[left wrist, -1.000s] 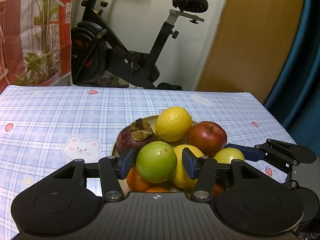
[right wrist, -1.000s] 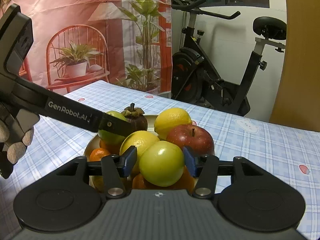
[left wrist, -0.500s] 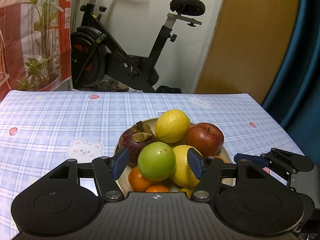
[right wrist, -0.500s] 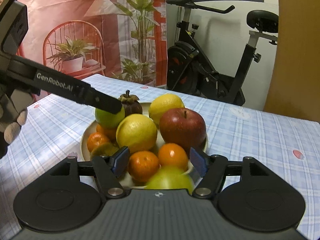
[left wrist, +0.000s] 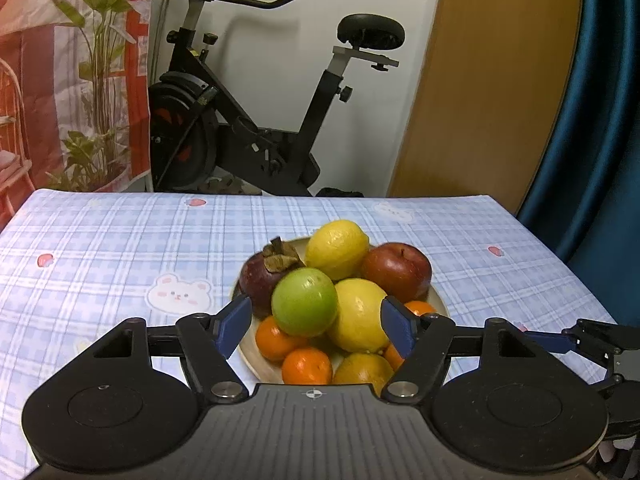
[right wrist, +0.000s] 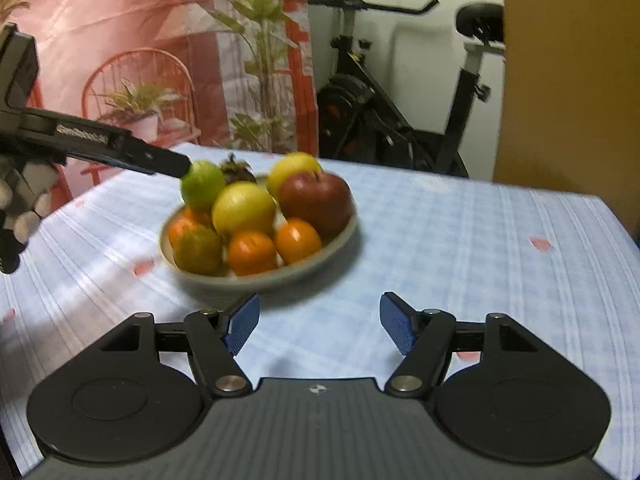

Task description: Organize fruits

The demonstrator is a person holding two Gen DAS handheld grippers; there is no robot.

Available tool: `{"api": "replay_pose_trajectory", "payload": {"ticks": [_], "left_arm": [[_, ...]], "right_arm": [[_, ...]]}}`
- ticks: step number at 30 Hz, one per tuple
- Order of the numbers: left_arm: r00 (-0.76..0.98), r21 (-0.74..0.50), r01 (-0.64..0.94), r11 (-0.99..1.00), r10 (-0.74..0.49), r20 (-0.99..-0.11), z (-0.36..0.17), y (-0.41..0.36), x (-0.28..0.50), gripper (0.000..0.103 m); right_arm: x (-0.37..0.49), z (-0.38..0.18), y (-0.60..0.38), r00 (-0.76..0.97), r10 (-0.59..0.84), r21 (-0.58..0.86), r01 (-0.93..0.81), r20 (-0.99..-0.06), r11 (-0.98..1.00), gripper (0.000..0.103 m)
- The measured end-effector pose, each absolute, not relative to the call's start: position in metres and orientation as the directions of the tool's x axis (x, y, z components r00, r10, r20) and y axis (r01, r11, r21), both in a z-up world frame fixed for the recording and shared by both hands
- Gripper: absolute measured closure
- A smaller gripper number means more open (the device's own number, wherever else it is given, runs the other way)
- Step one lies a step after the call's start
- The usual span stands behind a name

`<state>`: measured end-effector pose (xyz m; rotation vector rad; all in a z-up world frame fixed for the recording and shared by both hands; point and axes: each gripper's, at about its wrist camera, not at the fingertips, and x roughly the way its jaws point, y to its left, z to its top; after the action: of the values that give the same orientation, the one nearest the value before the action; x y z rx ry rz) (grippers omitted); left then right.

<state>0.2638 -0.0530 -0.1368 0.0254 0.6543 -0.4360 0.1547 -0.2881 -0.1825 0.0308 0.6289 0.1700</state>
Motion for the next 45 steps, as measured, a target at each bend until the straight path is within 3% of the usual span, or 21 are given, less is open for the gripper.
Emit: {"api": "replay_pose_trajectory", "payload": {"ticks": [7, 16, 18, 20, 22, 32, 45], "left_arm": [[0.702, -0.133, 0.419, 0.898, -0.413, -0.581, -0.133, -0.054, 0.234, 0.029], [0.640, -0.175, 0.471, 0.865, -0.471, -0.607, -0.151, -0.070, 0.210, 0.029], [0.638, -0.175, 0.471, 0.865, -0.471, -0.609, -0.153, -0.070, 0.207, 0.029], [0.642, -0.175, 0.471, 0.865, -0.472, -0.604, -0.152, -0.068, 0.202, 0.029], [0.648, -0.174, 0.468, 0.866, -0.470, -0.599, -0.150, -0.065, 0.200, 0.029], [0.682, -0.168, 0.409, 0.897, -0.423, -0.597, -0.148, -0.046, 0.213, 0.029], [0.744, -0.119, 0.362, 0.924, -0.364, -0.561, -0.135, -0.036, 0.259, 0.030]], "right_arm": [[0.121, -0.162, -0.296, 0.797, 0.200, 0.109, -0.168, -0.570, 0.980, 0.033], [0.045, -0.165, -0.310, 0.689, 0.204, 0.103, -0.186, -0.695, 0.977, 0.031], [0.044, -0.165, -0.312, 0.699, 0.212, 0.141, -0.158, -0.683, 0.977, 0.037], [0.048, -0.164, -0.310, 0.704, 0.233, 0.169, -0.160, -0.671, 0.972, 0.049], [0.053, -0.164, -0.305, 0.684, 0.254, 0.179, -0.181, -0.684, 0.967, 0.053], [0.075, -0.163, -0.295, 0.667, 0.268, 0.166, -0.214, -0.695, 0.963, 0.053], [0.219, -0.134, -0.248, 0.776, 0.292, 0.062, -0.313, -0.558, 0.948, 0.053]]}}
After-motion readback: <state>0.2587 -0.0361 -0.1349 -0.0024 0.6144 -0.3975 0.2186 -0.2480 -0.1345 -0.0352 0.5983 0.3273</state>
